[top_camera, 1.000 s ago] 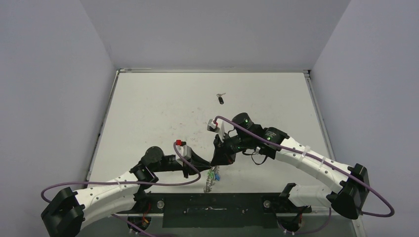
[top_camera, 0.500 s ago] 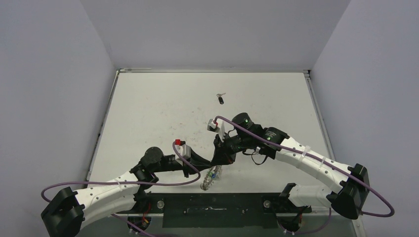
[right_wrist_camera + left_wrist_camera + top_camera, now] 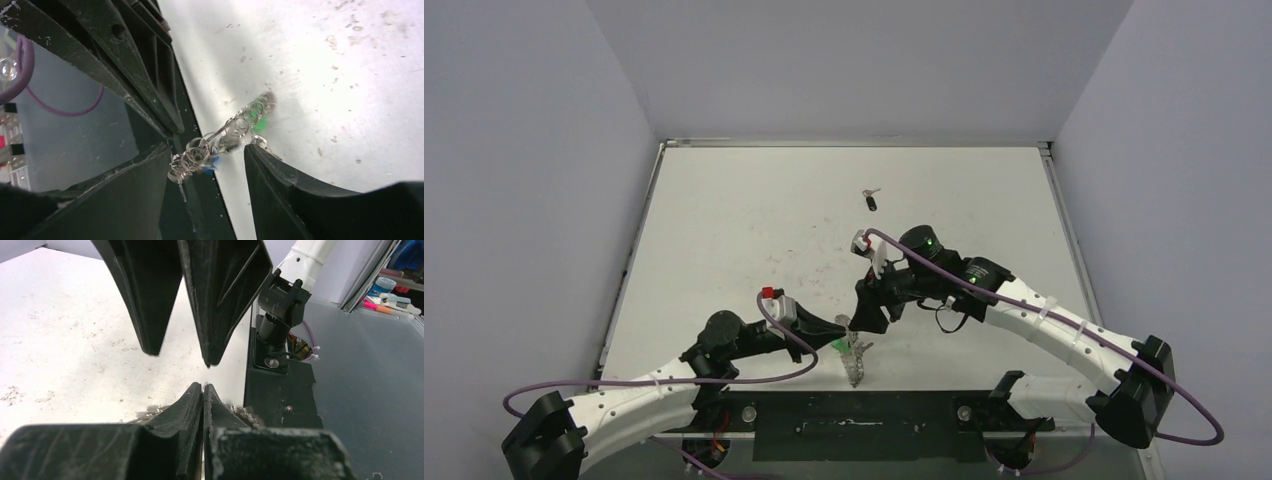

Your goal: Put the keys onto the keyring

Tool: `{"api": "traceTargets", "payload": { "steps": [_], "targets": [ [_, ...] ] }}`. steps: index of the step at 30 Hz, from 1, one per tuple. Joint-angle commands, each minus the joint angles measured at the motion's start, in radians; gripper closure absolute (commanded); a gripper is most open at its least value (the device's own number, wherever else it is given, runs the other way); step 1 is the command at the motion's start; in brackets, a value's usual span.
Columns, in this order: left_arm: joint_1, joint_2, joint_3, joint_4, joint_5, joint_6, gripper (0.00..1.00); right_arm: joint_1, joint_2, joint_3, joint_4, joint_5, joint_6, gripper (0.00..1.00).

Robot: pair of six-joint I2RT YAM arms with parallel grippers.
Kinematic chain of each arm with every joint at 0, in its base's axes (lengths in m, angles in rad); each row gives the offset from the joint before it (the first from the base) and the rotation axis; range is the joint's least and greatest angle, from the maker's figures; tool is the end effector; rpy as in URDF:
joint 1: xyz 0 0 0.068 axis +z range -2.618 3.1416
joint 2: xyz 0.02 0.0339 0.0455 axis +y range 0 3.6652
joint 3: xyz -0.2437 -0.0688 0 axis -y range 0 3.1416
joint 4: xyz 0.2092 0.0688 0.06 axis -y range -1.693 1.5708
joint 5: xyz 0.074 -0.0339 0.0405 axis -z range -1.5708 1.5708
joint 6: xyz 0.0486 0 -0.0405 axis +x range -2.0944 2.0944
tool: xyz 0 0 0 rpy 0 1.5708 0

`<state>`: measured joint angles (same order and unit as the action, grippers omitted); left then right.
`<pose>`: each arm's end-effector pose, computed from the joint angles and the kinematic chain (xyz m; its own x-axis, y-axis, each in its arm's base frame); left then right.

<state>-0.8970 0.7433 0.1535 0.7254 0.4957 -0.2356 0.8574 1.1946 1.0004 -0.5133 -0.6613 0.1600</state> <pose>0.0839 -0.1422 0.2277 -0.1471 -0.1449 -0.9785 0.9740 0.1509 -0.1688 0.1297 0.1955 0.2856 -0.5636 -0.4591 -0.6867 -0.8229 0.2397 0.5151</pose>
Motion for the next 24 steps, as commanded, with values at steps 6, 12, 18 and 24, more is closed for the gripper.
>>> {"api": "traceTargets", "payload": {
  "steps": [6,12,18,24],
  "targets": [
    [-0.007,-0.044,-0.062,0.053,-0.08,-0.034,1.0,-0.037,-0.13,-0.082,0.094,0.142,0.0,0.39],
    [-0.007,-0.048,-0.058,-0.027,-0.14,-0.049,0.92,-0.097,-0.135,-0.167,0.121,0.203,0.047,0.35],
    [-0.008,-0.031,-0.011,-0.278,-0.238,-0.175,0.5,-0.166,-0.146,-0.299,0.139,0.313,0.194,0.27],
    [-0.008,0.019,0.039,-0.548,-0.428,-0.388,0.44,-0.169,-0.144,-0.443,0.201,0.347,0.317,0.33]
  ]
}}
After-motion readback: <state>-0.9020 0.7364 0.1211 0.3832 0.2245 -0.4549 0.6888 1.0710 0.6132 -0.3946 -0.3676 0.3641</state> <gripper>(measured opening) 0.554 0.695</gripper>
